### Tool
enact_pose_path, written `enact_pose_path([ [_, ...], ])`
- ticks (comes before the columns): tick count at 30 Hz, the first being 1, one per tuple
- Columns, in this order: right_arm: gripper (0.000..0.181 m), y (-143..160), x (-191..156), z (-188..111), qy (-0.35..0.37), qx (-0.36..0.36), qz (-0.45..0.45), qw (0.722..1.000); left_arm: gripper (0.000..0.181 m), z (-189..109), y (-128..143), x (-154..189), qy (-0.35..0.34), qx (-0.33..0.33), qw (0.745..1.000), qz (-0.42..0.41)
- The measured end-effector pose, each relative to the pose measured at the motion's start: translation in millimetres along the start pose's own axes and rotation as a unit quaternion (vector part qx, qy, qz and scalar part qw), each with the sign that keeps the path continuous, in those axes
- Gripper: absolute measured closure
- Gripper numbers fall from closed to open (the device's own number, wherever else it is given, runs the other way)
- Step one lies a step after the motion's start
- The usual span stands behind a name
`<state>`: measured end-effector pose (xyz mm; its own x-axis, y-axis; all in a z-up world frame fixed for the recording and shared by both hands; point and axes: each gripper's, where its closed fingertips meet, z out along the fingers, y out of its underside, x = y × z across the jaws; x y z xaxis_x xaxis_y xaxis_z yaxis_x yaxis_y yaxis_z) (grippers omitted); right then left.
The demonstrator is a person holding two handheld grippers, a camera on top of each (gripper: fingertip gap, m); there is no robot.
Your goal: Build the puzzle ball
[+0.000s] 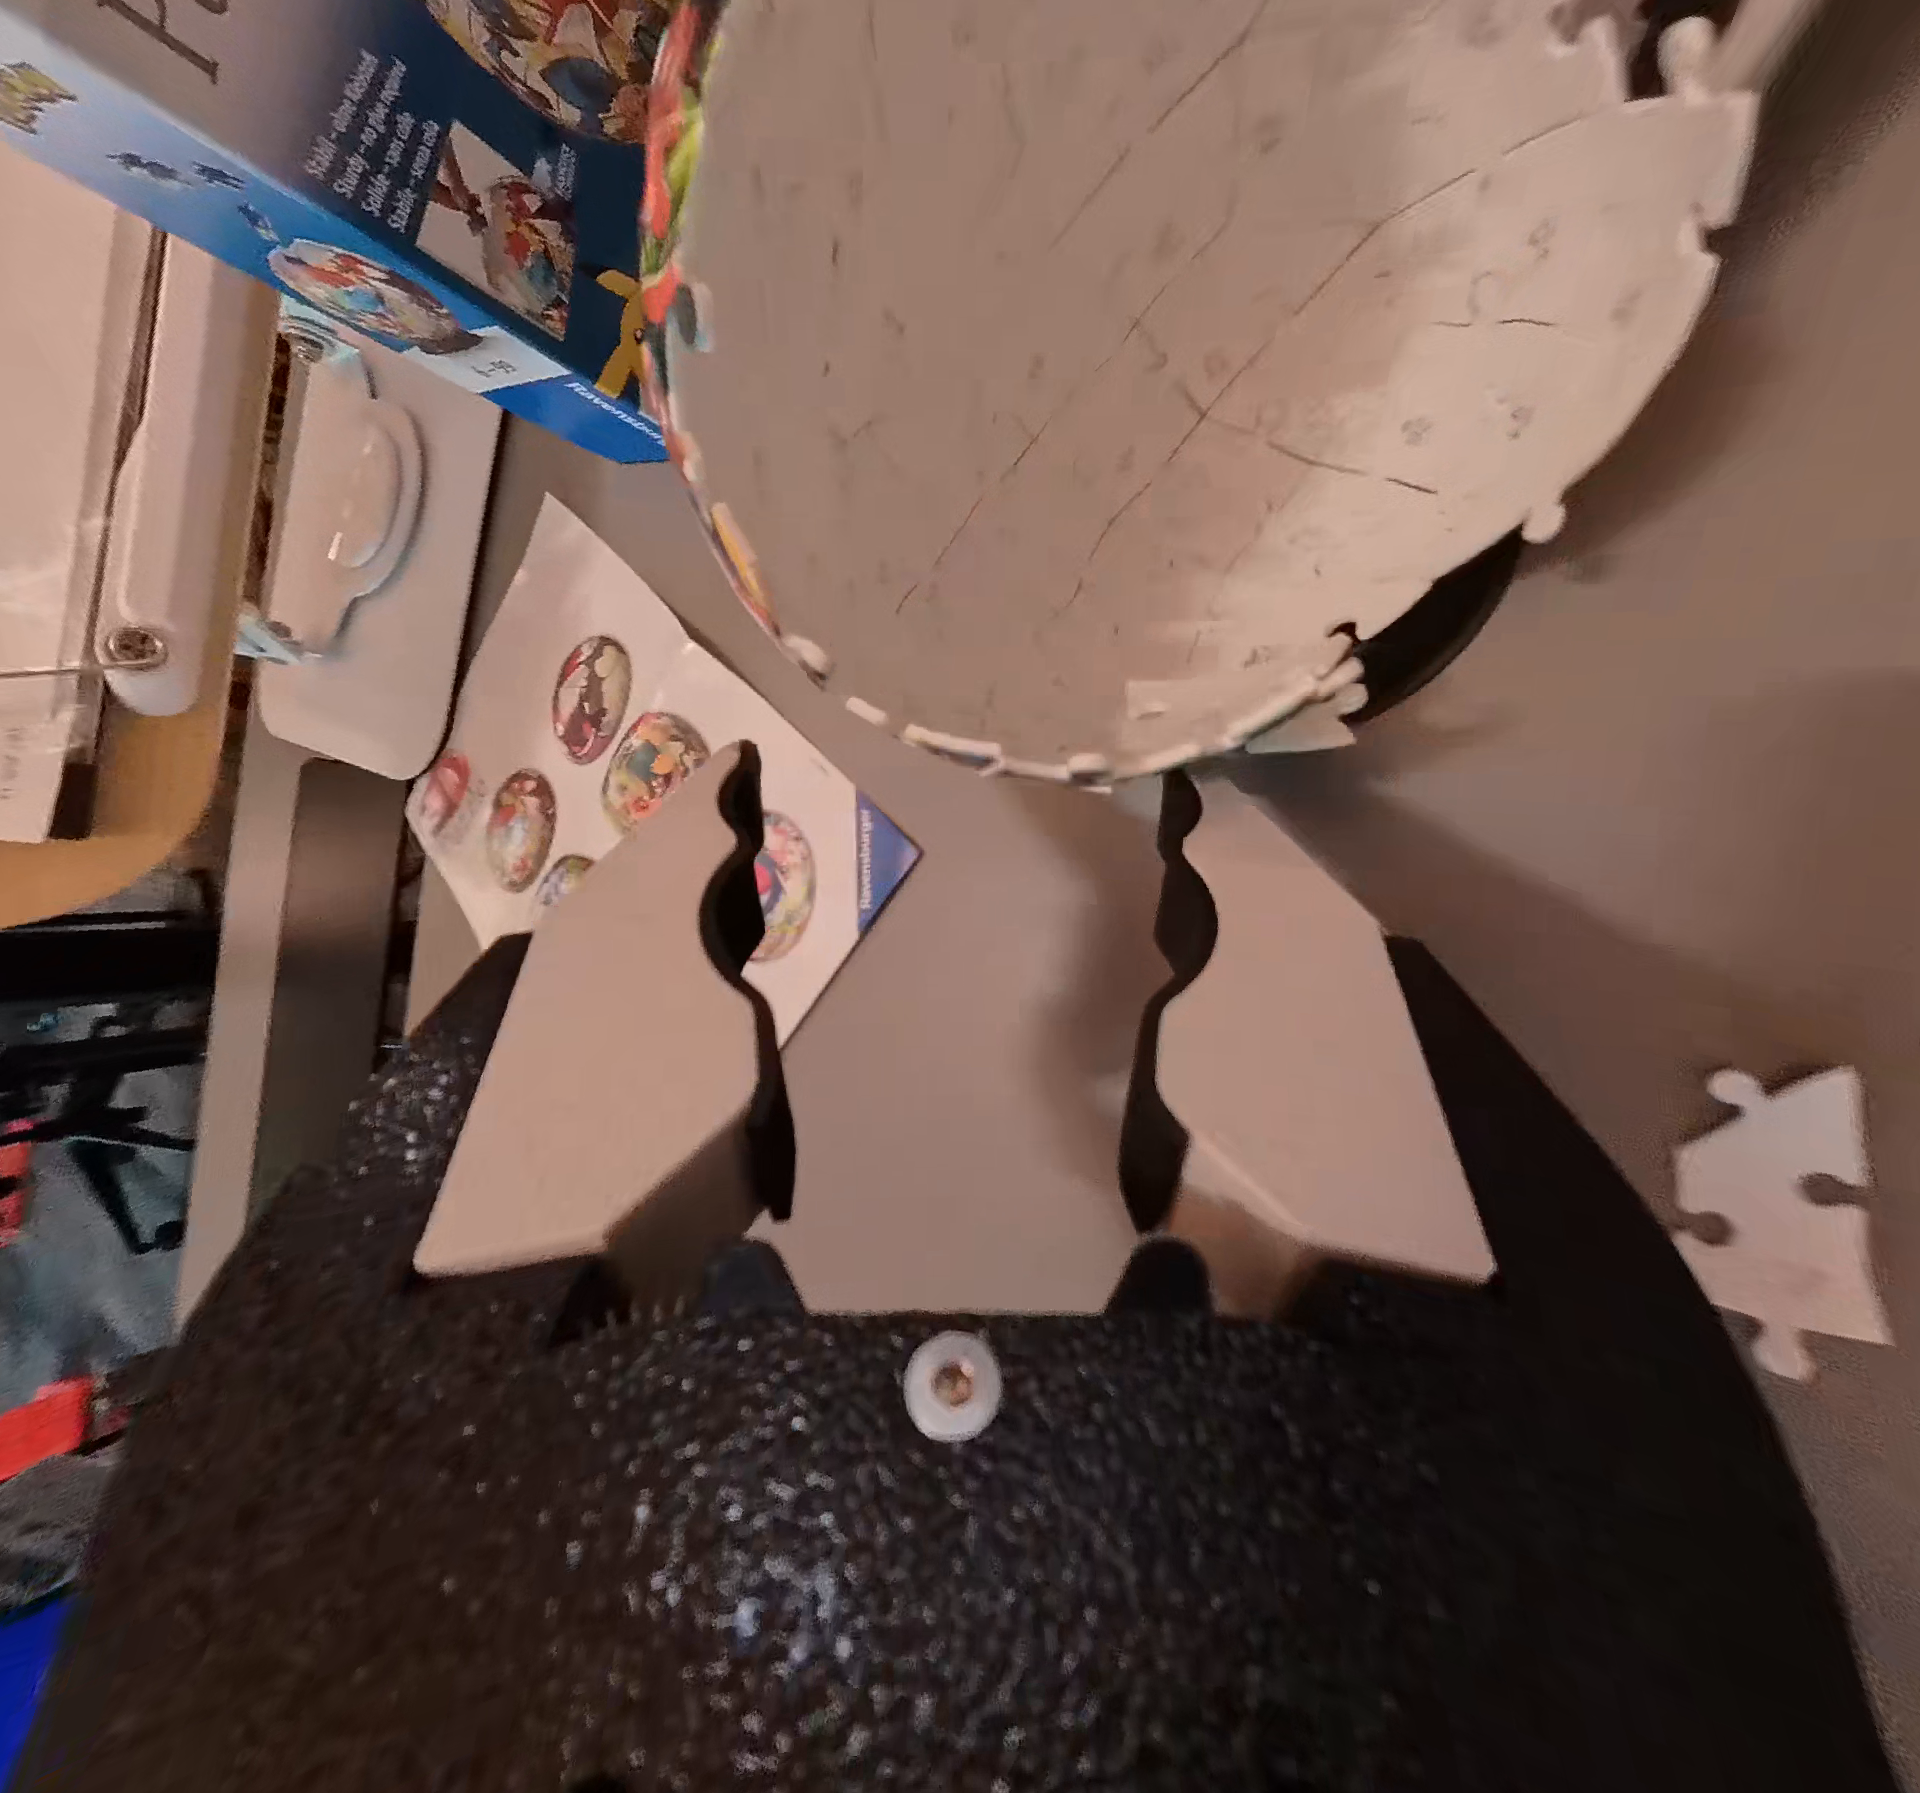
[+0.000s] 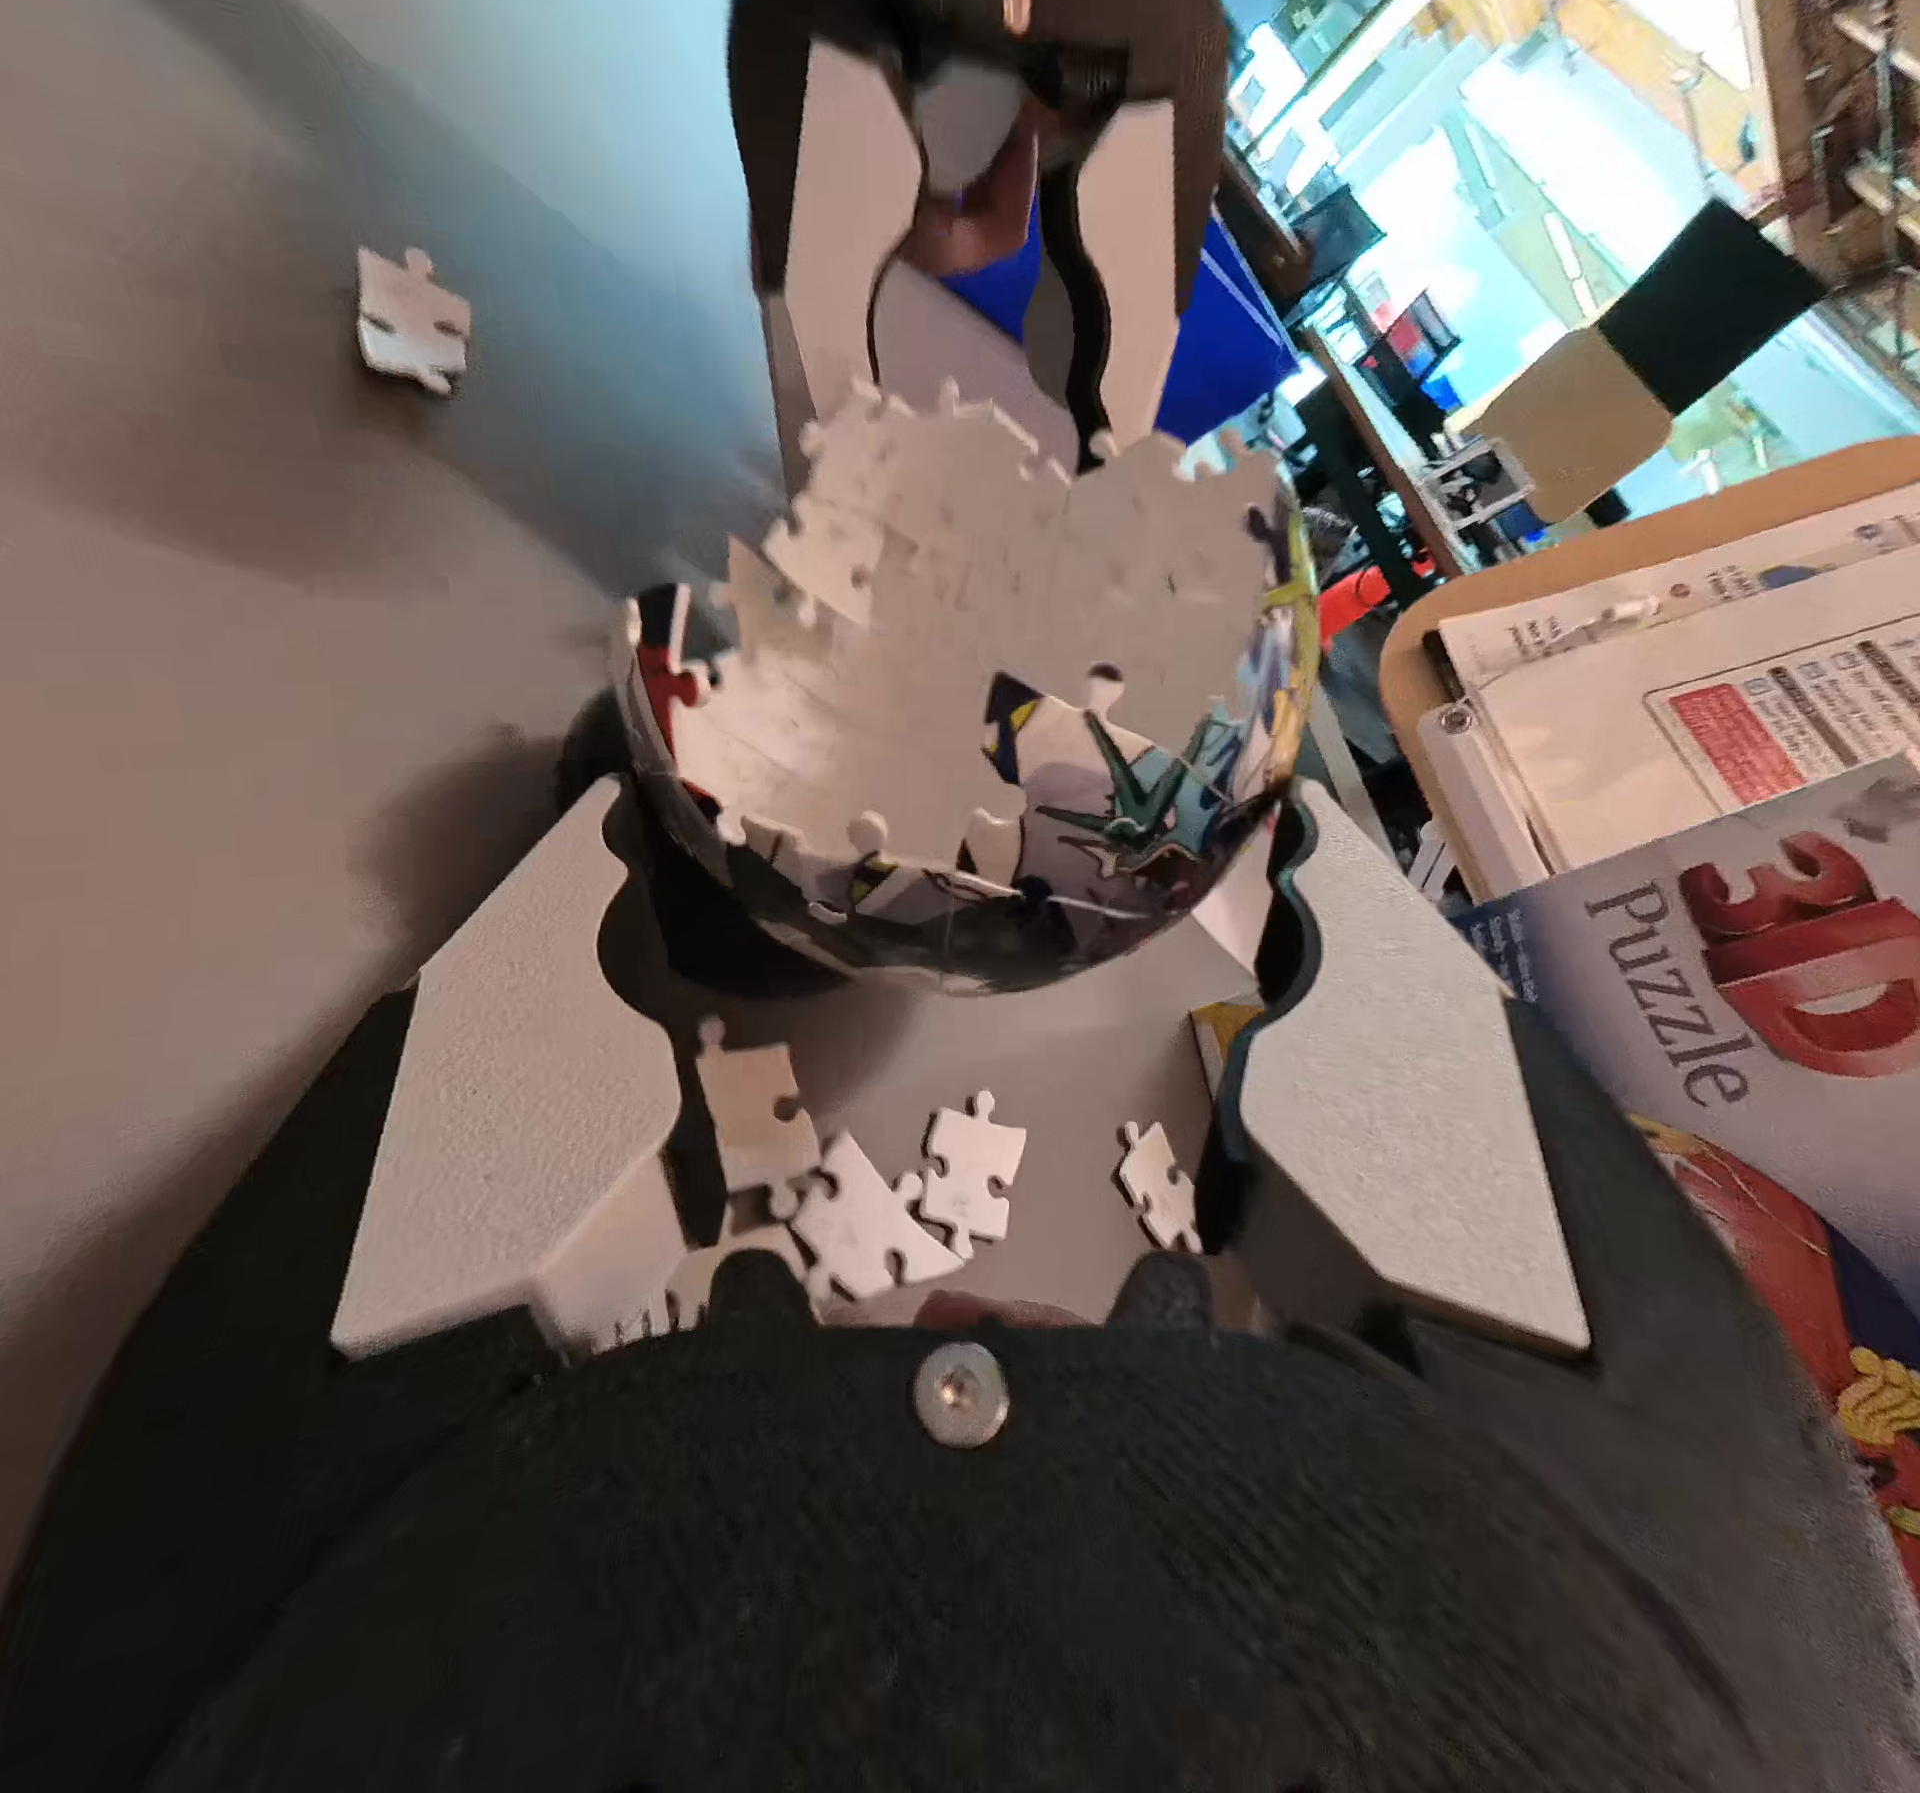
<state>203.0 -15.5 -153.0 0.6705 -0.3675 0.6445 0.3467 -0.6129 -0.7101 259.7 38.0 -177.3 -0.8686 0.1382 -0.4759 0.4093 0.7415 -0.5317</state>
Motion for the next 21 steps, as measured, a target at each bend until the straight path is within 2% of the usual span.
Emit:
enact_pose_path([
  [1, 0.063, -4.1, -2.7, -0.7, 0.006, 0.005, 0.002, 1.000, 0.106, 2.9, 2.2, -1.5, -0.004, -0.003, 1.000, 0.008],
  [4, 0.056, 0.9, -9.3, -2.7, 0.019, -0.018, -0.016, 1.000, 0.111, 7.6, 3.5, -0.7, -0.007, 0.016, 1.000, 0.005],
  [7, 0.060, 5.4, -10.0, -6.2, 0.027, -0.038, -0.024, 0.999, 0.113, 3.7, 6.1, -0.2, -0.018, 0.025, 0.999, -0.018],
  [13, 0.060, -4.0, -10.0, -6.5, 0.033, -0.015, 0.016, 0.999, 0.111, -14.5, 15.7, 11.4, 0.008, 0.050, 0.993, -0.111],
  [17, 0.055, -2.7, -12.1, -4.1, 0.039, -0.017, 0.022, 0.999, 0.112, -22.9, 6.6, 21.4, 0.018, 0.089, 0.968, -0.234],
  [21, 0.053, -8.5, -14.2, -4.7, 0.048, -0.012, 0.026, 0.998, 0.108, -24.8, -7.0, 21.5, 0.004, 0.123, 0.922, -0.368],
])
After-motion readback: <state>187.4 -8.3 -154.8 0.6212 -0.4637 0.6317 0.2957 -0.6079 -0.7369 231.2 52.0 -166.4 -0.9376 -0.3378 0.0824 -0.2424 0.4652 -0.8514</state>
